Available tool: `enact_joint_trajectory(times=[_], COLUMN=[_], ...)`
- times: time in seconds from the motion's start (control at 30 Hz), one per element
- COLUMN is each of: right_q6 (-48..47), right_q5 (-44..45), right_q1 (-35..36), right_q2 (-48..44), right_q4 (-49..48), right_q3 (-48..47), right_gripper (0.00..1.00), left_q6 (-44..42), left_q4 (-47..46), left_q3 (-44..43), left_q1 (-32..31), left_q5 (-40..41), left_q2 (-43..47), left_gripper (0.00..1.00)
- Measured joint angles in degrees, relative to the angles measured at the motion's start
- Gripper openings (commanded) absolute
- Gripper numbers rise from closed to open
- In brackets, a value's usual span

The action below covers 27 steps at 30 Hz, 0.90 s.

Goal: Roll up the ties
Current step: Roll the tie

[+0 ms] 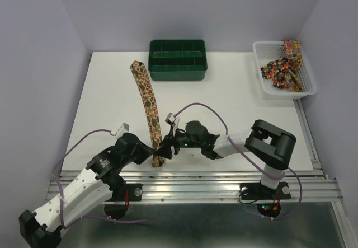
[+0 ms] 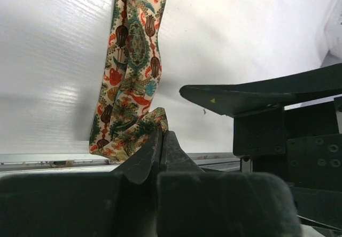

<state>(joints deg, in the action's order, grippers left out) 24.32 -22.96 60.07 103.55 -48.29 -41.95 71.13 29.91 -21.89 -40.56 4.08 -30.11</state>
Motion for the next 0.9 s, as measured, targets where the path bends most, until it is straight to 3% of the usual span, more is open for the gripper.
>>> enact_joint_trajectory(times=[0.13,0.2,0.23,0.37,0.6,0.9], right_q6=[-4.1,-5.9,-6.8,-9.2,-10.9,-7.3], right_q5=[5.5,10.6,13.4,19.9,21.3,26.8], right_q1=[0.0,0.0,0.0,-1.0,-1.9,-3.1], right_q2=[-4.6,-4.7,-4.5,0.0,14.7,22.5], right_q4=[11.5,17.3,20.2,29.1,39.8,47.2], right_q3=[-4.2,-7.5,-9.2,-18.3,-35.5,-44.7], right_gripper=[0.66,0.51,0.37,0.24,0.15,0.12], left_q6=[0.8,1.2,1.2,1.1,0.3,-0.8], left_q4=[1.5,2.7,3.2,5.1,8.2,10.8], left_q3=[-0.1,-0.3,-0.4,-1.7,-5.5,-8.4], left_q1=[0.0,0.0,0.0,0.0,0.0,0.0], left_q5=[0.7,0.7,0.7,1.3,2.6,3.6], left_q2=[3.6,4.7,5.1,5.4,5.5,6.4], left_gripper=[0.00,0.00,0.00,0.00,0.00,0.00])
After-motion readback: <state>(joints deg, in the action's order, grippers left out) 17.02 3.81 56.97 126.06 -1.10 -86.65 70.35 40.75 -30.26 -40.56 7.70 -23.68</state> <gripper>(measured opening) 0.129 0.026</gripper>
